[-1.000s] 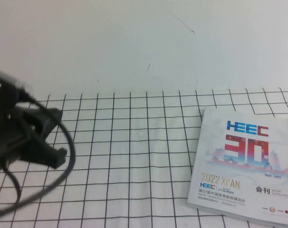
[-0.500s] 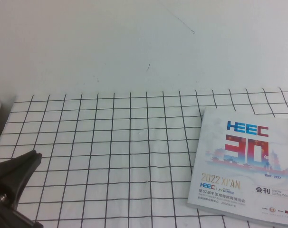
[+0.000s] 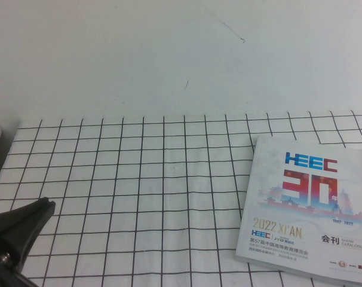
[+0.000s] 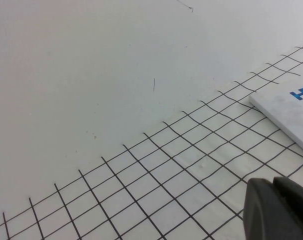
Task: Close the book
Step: 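Close the open booklet and leave it lying on the table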
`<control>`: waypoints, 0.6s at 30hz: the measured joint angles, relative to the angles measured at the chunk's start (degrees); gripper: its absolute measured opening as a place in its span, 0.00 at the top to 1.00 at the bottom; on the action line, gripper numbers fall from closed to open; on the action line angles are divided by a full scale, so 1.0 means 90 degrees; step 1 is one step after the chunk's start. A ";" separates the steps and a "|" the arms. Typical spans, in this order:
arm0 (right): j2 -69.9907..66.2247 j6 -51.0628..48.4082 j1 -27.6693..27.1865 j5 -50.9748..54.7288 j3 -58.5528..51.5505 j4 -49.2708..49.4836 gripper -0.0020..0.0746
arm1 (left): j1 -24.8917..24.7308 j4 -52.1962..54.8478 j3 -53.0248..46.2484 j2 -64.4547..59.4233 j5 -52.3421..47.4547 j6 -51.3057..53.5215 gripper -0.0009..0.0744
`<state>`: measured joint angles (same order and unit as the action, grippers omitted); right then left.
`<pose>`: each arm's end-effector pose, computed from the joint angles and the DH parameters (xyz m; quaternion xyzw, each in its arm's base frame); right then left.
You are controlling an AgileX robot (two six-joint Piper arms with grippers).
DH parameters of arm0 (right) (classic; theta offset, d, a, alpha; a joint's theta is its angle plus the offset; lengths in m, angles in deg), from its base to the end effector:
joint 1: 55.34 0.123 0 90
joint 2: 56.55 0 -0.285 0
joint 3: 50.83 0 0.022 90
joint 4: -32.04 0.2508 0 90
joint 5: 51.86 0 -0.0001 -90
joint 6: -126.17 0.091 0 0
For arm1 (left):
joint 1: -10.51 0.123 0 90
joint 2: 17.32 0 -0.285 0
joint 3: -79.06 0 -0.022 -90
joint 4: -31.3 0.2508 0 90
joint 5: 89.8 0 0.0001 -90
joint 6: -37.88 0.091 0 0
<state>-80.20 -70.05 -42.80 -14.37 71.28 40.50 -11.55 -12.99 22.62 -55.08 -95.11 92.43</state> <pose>0.0599 0.0217 0.2523 -0.1866 0.8394 0.0521 0.5079 0.1056 -0.0492 0.2884 0.2311 0.7184 -0.0910 0.6498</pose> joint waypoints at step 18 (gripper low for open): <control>0.0000 0.0000 0.0000 0.0011 0.0000 0.0056 0.98 | 0.1202 0.0000 -0.1241 0.2264 -0.0264 0.0000 0.99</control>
<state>-80.20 -70.05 -42.80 -14.27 71.28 41.00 -0.73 -12.99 11.45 -34.71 -97.49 92.43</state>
